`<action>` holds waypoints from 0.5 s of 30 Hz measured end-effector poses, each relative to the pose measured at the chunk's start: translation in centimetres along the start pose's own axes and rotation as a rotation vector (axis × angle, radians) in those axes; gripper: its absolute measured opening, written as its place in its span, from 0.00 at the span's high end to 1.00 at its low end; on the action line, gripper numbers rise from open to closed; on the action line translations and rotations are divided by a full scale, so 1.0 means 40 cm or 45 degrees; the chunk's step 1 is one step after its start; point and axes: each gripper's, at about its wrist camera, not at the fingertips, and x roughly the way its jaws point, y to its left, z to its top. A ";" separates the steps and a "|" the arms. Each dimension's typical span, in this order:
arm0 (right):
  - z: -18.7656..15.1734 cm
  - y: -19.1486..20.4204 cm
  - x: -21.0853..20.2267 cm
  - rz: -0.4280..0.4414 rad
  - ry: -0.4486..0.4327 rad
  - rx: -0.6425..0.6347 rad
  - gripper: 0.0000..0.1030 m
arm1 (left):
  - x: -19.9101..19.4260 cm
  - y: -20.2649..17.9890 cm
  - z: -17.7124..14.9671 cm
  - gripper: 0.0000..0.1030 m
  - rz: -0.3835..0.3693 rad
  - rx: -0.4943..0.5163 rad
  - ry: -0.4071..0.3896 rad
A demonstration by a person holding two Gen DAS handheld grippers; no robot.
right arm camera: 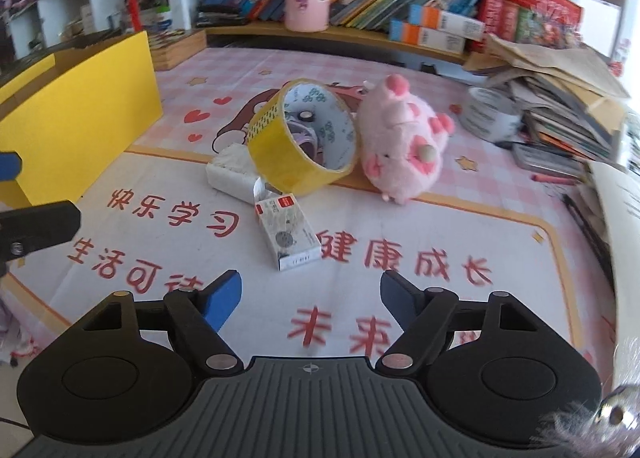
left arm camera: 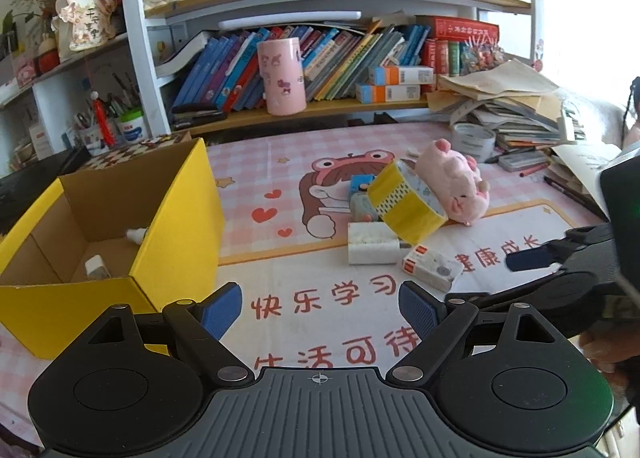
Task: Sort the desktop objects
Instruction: 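Grasp the white charger block with the left tool while the right tool grasps the small white box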
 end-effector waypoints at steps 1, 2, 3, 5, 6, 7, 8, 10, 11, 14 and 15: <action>0.004 -0.004 0.015 0.013 0.008 -0.008 0.29 | 0.003 -0.003 0.003 0.14 0.007 -0.003 0.002; 0.009 -0.007 0.030 0.028 0.017 -0.017 0.33 | 0.006 -0.006 0.006 0.14 0.014 -0.005 0.002; 0.013 -0.010 0.044 0.043 0.027 -0.025 0.34 | 0.007 -0.009 0.008 0.14 0.021 -0.006 0.002; 0.019 -0.013 0.069 0.073 0.046 -0.044 0.37 | 0.009 -0.014 0.015 0.14 0.036 -0.014 -0.001; 0.021 -0.013 0.077 0.086 0.039 -0.051 0.37 | 0.011 -0.015 0.018 0.14 0.042 -0.018 -0.001; 0.025 -0.013 0.082 0.099 0.032 -0.061 0.37 | 0.013 -0.016 0.021 0.14 0.048 -0.024 0.001; 0.030 -0.013 0.087 0.109 0.030 -0.073 0.38 | 0.017 -0.017 0.023 0.14 0.051 -0.030 0.005; 0.037 -0.012 0.094 0.127 0.026 -0.092 0.44 | 0.028 -0.018 0.025 0.14 0.047 -0.060 0.027; 0.041 -0.012 0.096 0.137 0.021 -0.099 0.52 | 0.036 -0.018 0.026 0.14 0.040 -0.076 0.042; 0.050 -0.015 0.098 0.168 0.006 -0.124 0.71 | 0.056 -0.022 0.033 0.14 0.040 -0.086 0.064; 0.052 -0.018 0.098 0.176 0.010 -0.122 0.72 | 0.062 -0.025 0.037 0.14 0.039 -0.083 0.064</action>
